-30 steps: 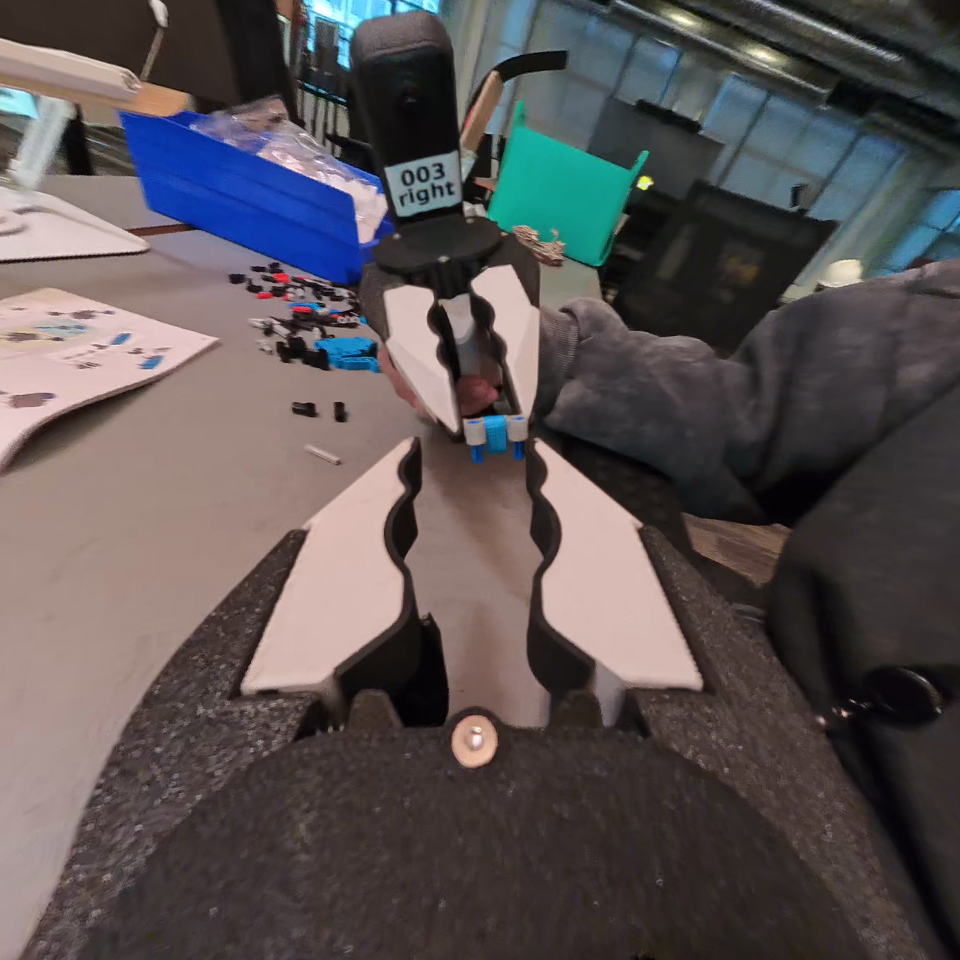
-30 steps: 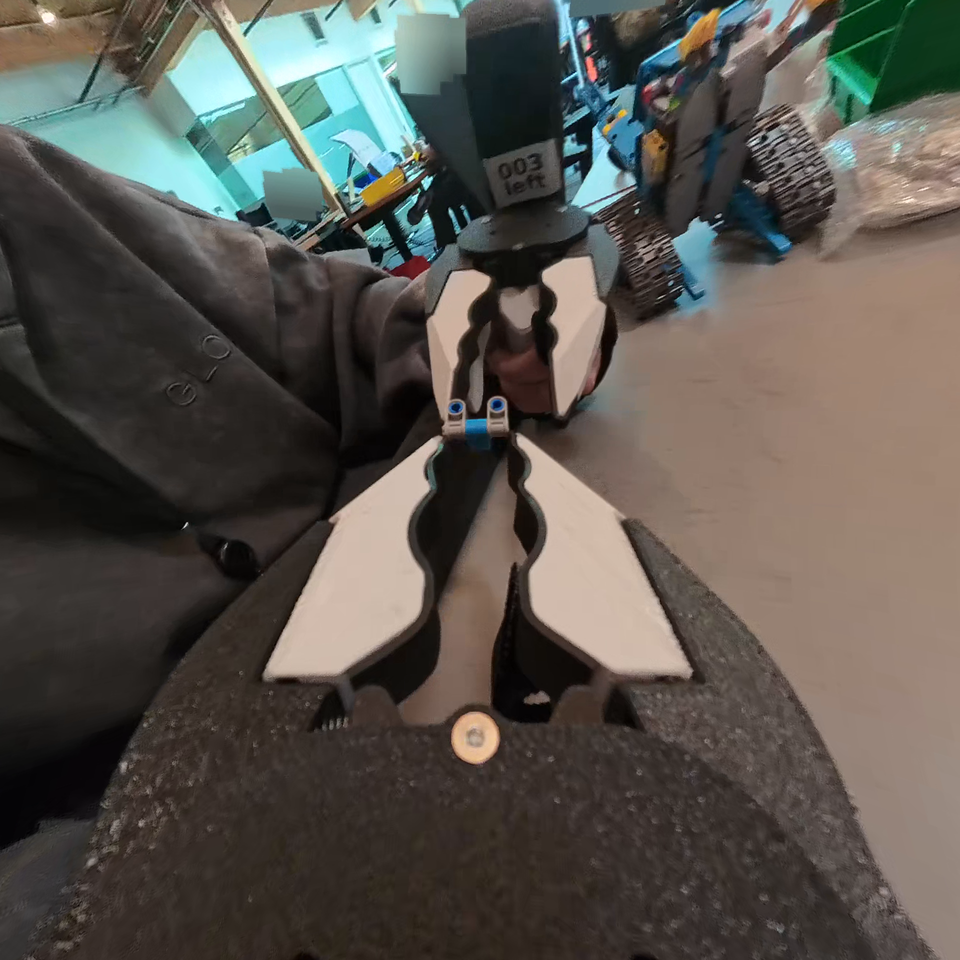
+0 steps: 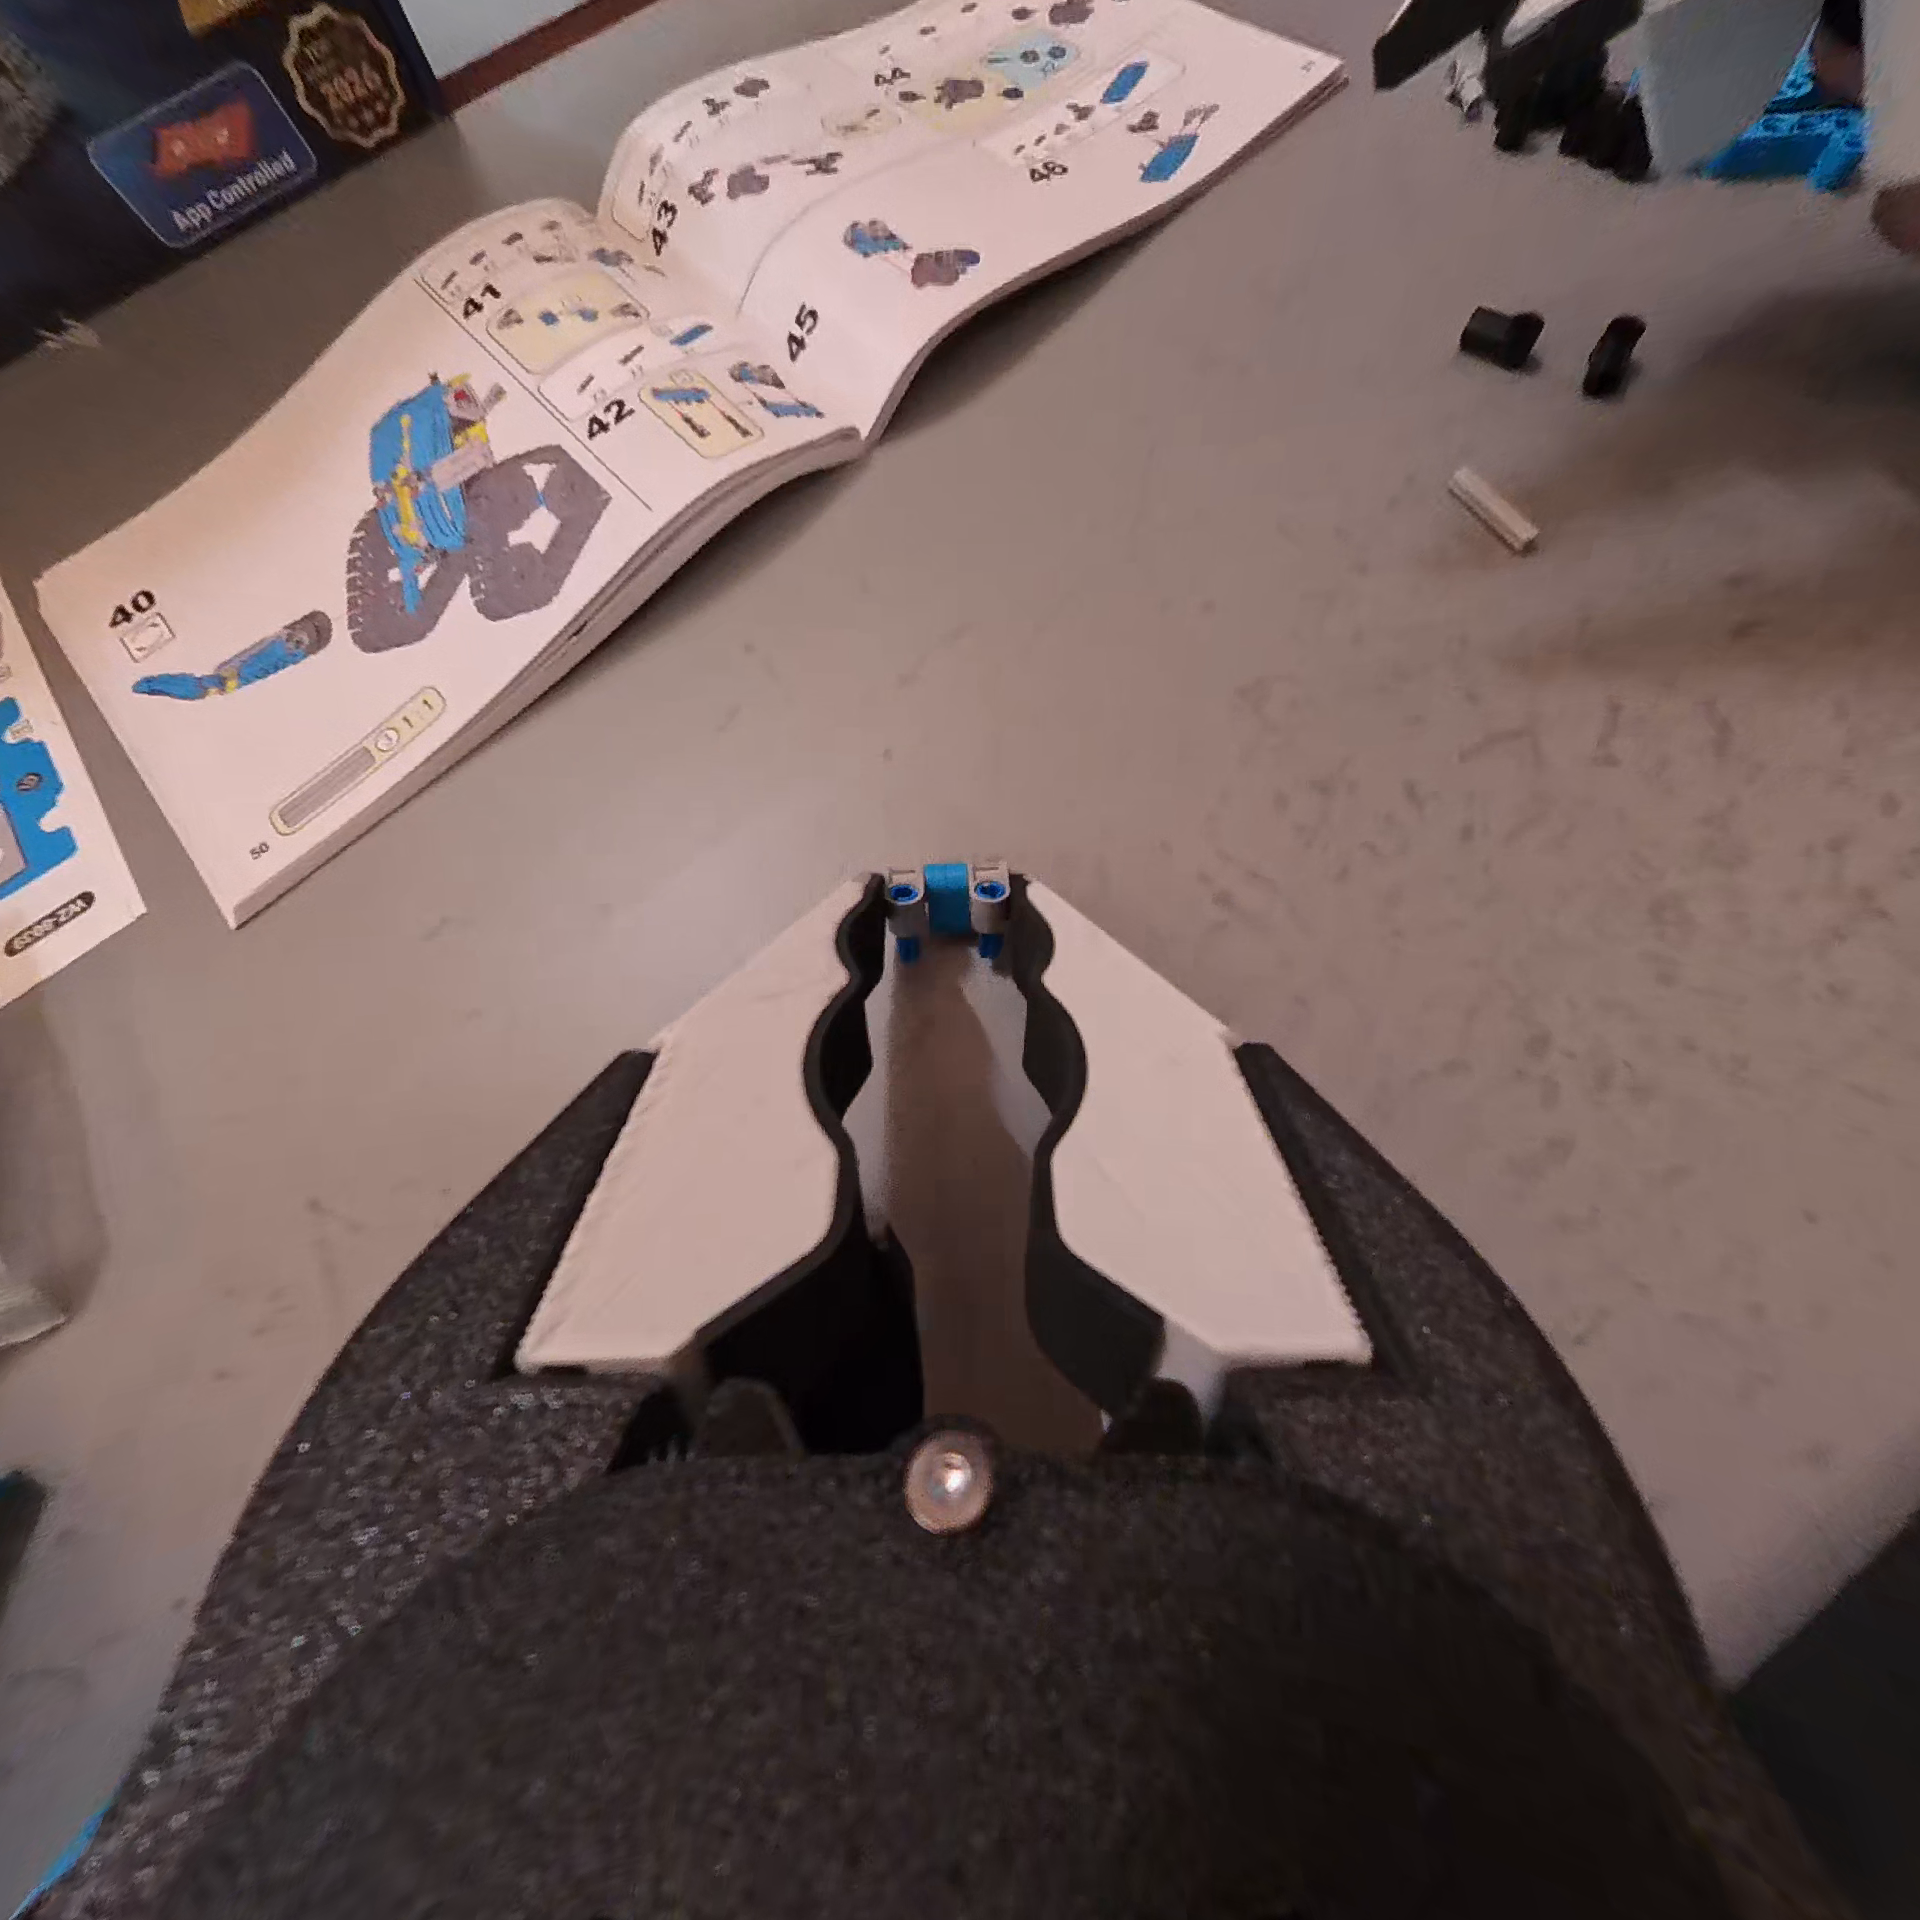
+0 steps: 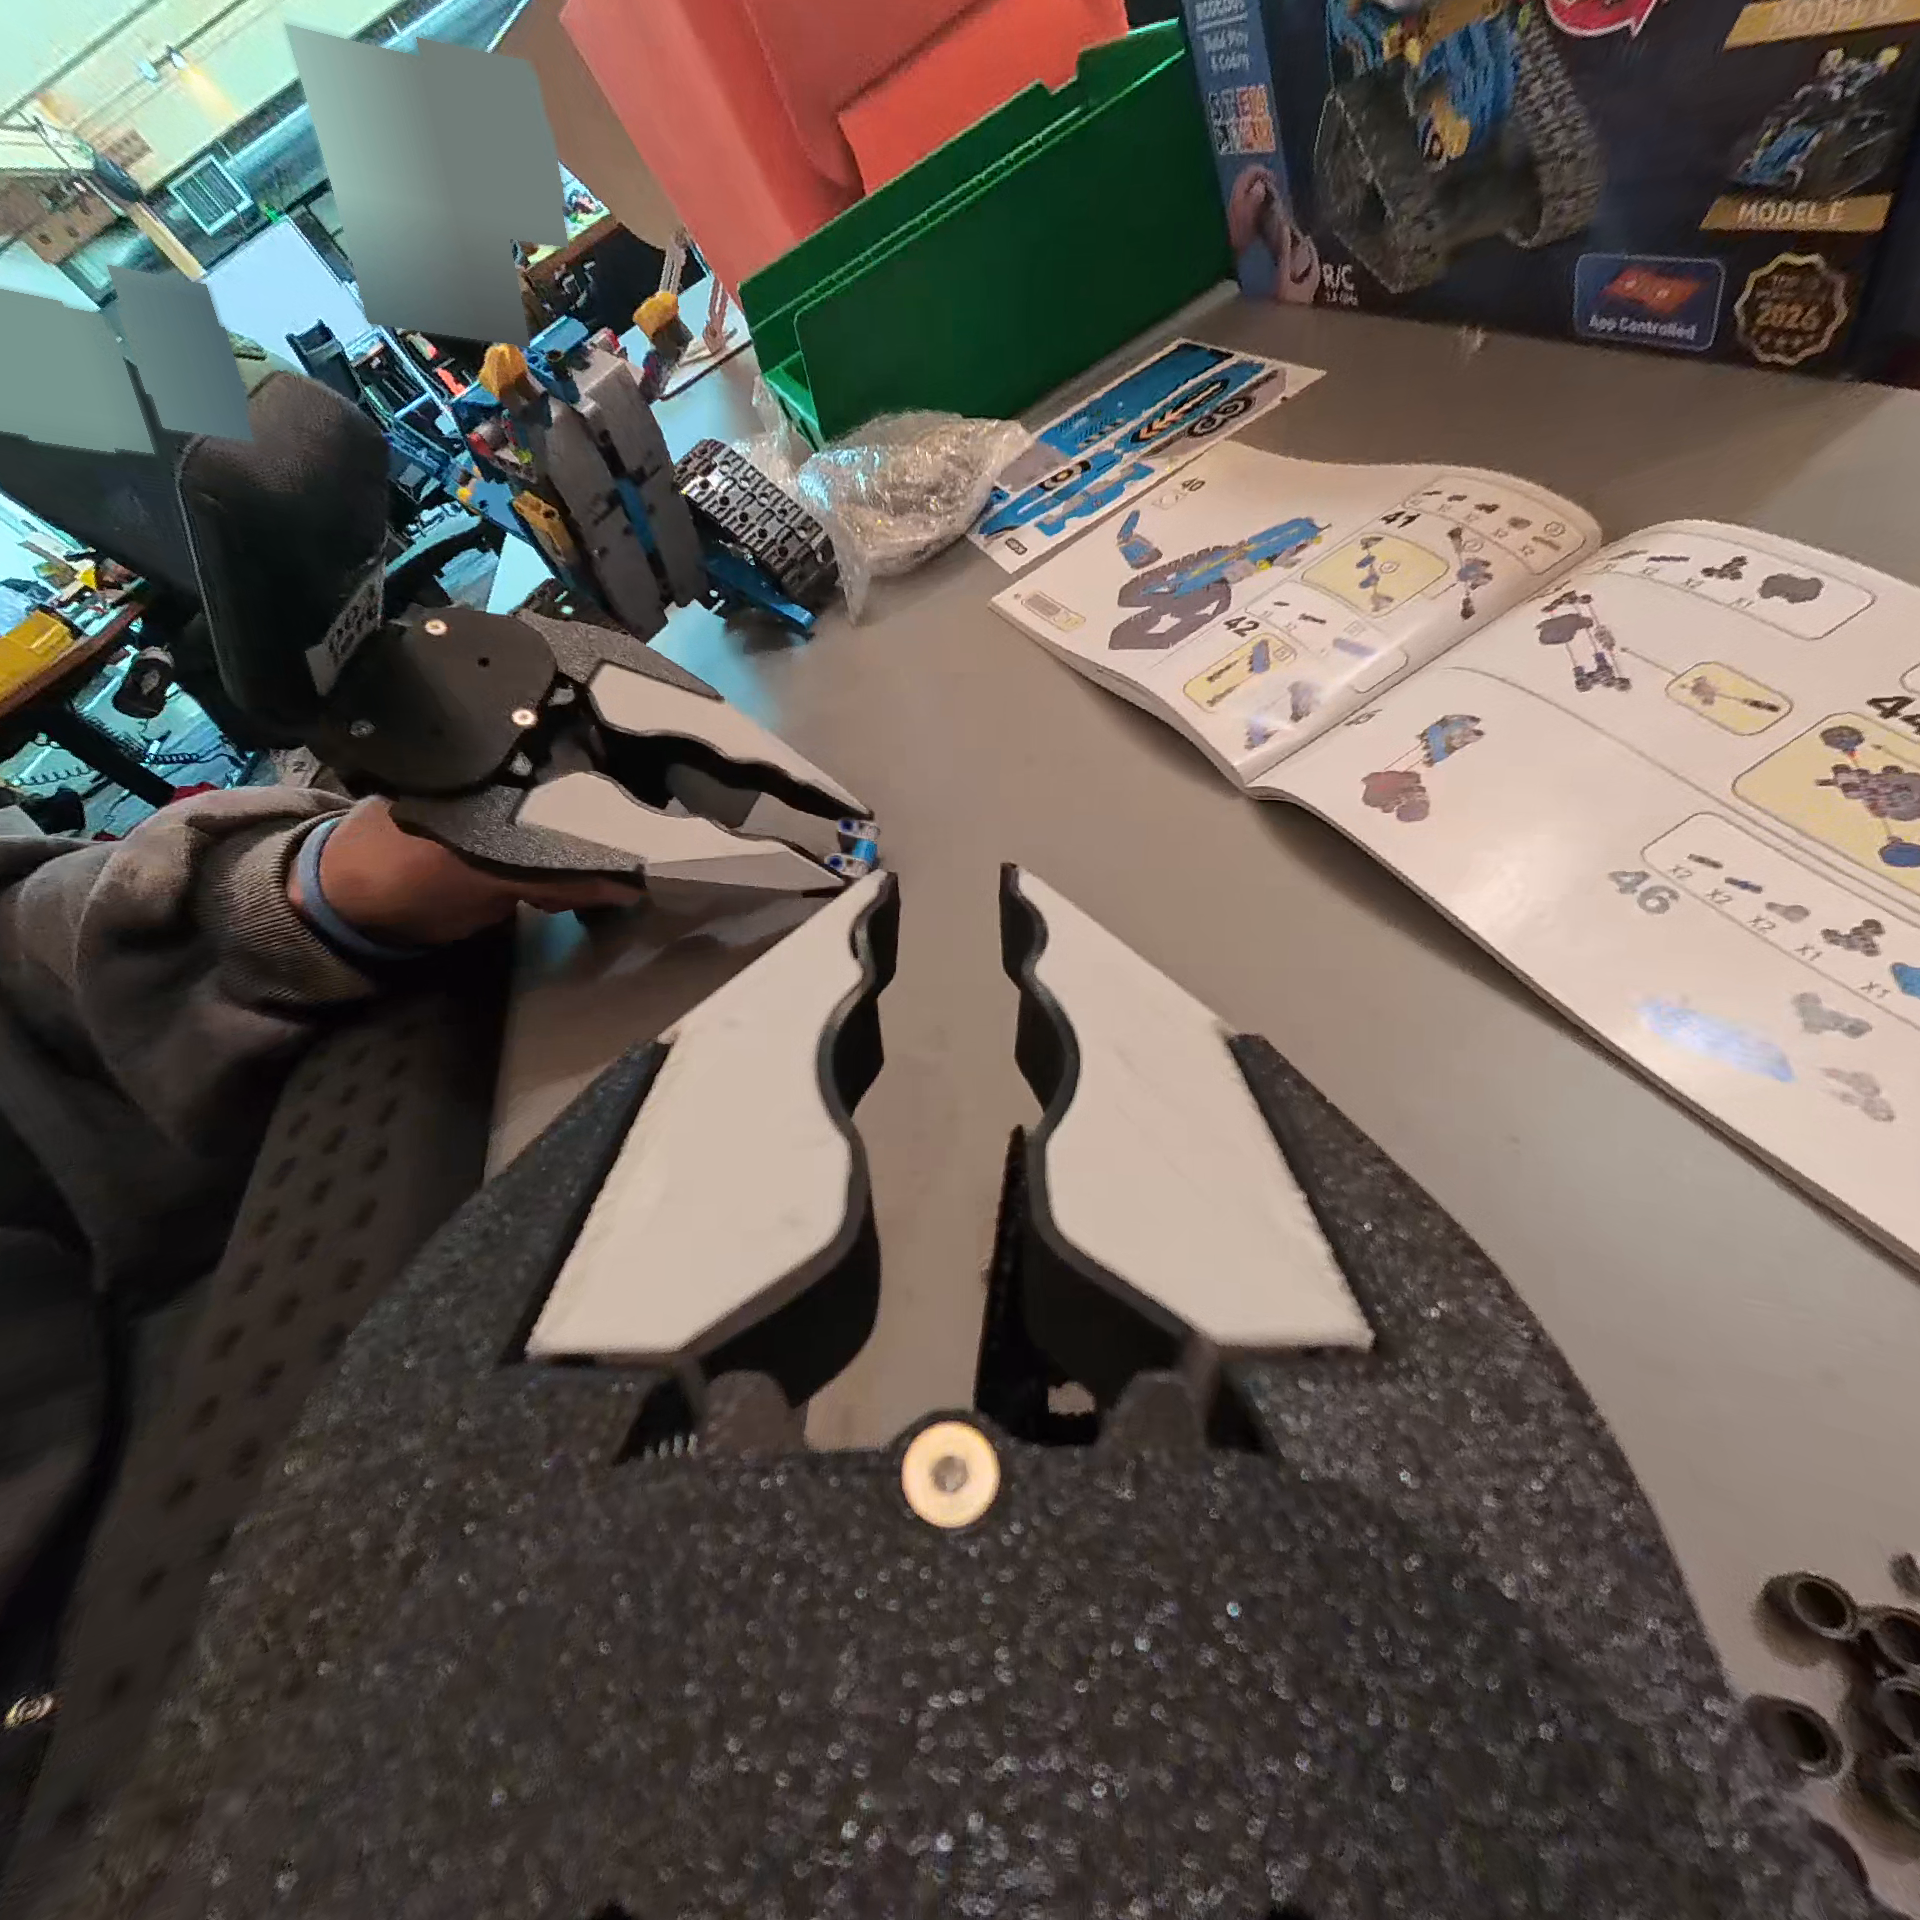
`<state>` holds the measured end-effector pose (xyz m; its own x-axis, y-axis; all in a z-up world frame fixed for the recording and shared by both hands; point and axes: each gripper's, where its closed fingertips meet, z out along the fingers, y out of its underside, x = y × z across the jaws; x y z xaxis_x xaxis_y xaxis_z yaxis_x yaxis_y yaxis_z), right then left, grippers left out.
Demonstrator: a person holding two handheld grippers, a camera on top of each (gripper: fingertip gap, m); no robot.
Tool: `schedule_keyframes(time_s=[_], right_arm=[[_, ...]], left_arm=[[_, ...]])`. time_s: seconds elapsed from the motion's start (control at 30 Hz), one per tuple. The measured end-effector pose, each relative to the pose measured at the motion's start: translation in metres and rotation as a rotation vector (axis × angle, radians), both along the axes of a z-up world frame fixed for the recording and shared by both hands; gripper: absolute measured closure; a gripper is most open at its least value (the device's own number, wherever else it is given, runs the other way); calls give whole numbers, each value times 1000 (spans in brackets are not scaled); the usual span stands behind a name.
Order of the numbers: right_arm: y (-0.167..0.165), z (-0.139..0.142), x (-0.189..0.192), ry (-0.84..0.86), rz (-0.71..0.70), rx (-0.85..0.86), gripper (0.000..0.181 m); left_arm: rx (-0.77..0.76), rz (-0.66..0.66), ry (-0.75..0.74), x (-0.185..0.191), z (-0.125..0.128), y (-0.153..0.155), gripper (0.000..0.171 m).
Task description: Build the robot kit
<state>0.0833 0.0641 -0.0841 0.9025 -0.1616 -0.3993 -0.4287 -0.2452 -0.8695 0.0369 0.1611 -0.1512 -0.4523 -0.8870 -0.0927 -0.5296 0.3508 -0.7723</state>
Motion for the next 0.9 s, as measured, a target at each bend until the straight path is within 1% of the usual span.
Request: schedule_keyframes(time_s=[0.27,0.63,0.8,0.83,0.9], right_arm=[[4,-8,-8,0,38,-38,162],[0,-2,-2,24,16,-3,162],[0,-1,-3,28,20,1,162],[0,-1,-3,28,20,1,162],[-1,-1,-2,31,15,1,162]], left_arm=[[22,4,-4,-3,-1,1,148],[108,-2,-17,-6,-5,1,146],[77,14,-45,-7,2,3,134],[69,26,-60,-8,5,6,131],[45,60,-130,-8,20,12,130]])
